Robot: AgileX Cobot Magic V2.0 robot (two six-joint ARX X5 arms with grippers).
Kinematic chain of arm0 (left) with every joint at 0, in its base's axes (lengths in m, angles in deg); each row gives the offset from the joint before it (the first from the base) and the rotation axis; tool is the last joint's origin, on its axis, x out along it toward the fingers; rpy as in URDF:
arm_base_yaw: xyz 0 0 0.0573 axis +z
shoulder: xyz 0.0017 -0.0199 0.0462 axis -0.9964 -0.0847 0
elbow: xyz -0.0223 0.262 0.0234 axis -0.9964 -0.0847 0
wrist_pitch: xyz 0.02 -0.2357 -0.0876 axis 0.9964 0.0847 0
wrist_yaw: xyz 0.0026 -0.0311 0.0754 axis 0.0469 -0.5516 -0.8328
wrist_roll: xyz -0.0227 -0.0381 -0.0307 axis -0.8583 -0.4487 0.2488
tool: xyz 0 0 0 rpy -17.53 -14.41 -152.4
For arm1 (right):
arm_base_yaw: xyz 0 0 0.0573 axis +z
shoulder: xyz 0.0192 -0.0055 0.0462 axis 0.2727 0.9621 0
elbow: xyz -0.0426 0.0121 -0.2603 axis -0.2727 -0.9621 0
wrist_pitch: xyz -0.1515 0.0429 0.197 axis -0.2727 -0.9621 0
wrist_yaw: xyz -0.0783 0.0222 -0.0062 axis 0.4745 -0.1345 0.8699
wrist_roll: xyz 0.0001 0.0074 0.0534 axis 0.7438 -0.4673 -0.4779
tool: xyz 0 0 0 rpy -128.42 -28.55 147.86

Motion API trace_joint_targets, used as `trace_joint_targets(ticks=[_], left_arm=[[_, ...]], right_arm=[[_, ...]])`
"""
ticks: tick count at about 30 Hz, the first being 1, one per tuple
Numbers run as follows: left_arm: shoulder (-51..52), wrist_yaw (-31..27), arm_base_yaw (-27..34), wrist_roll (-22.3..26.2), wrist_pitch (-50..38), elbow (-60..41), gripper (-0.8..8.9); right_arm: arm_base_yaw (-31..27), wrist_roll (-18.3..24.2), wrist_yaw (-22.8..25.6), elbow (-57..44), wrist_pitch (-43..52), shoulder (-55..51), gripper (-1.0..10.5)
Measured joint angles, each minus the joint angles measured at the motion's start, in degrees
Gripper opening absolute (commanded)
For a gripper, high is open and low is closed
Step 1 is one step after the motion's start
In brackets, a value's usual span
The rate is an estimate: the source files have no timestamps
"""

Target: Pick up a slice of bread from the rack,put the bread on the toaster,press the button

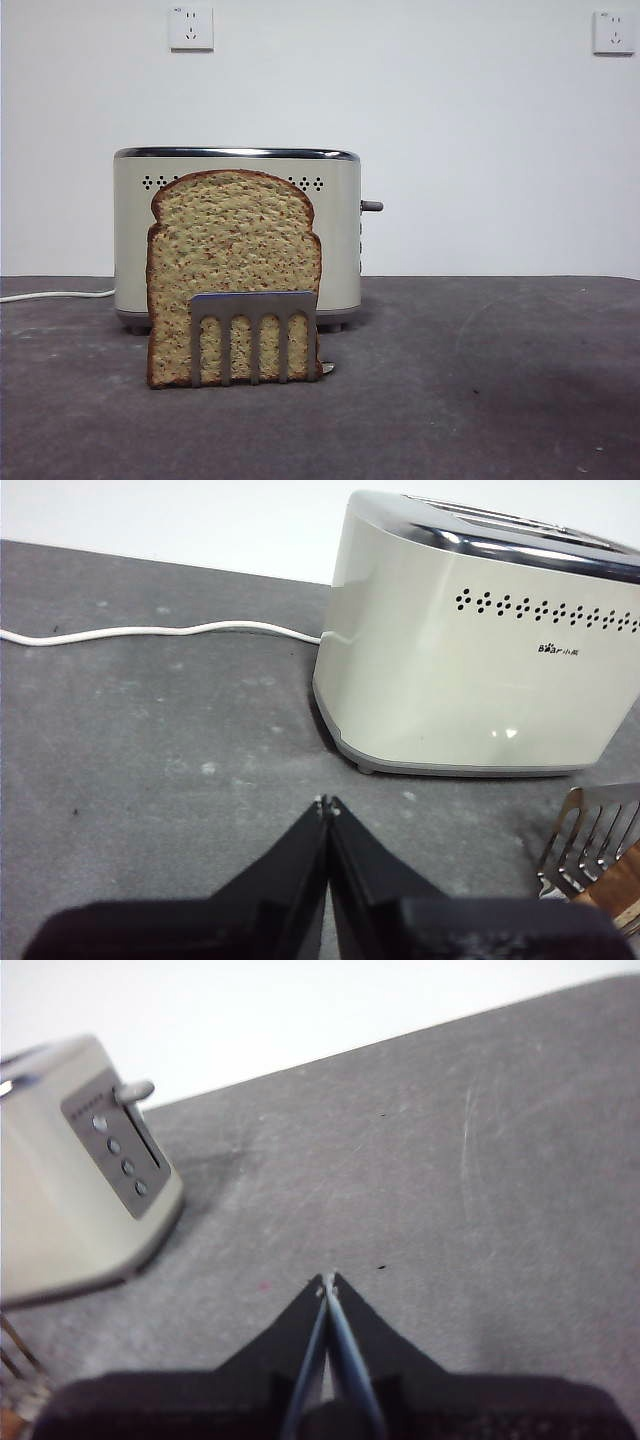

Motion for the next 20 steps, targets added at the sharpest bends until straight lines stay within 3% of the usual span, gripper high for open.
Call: trace_joint_targets(ticks=[5, 9, 16, 20], left_arm=[[0.00, 2.97, 0.00, -3.02, 0.68, 0.59, -0.08], [-0.61, 6.32, 0.00, -4.55, 1.22, 4.48, -0.08], [-5.27, 10.43, 0.00, -5.86, 3.67, 13.84, -0.08], [-9.70, 15.41, 0.00, -5.75, 5.88, 19.54, -0.08]], right_arm=[[0.02, -6.43, -1.55, 0.13, 0.00, 0.07, -0.1], [0.04, -8.79, -1.97, 3.23, -0.24, 1.99, -0.1], [0.04, -8.94, -7.34, 13.35, -0.87, 10.45, -0.1], [0.04, -6.38, -12.44, 21.18, -6.01, 17.70, -0.1]])
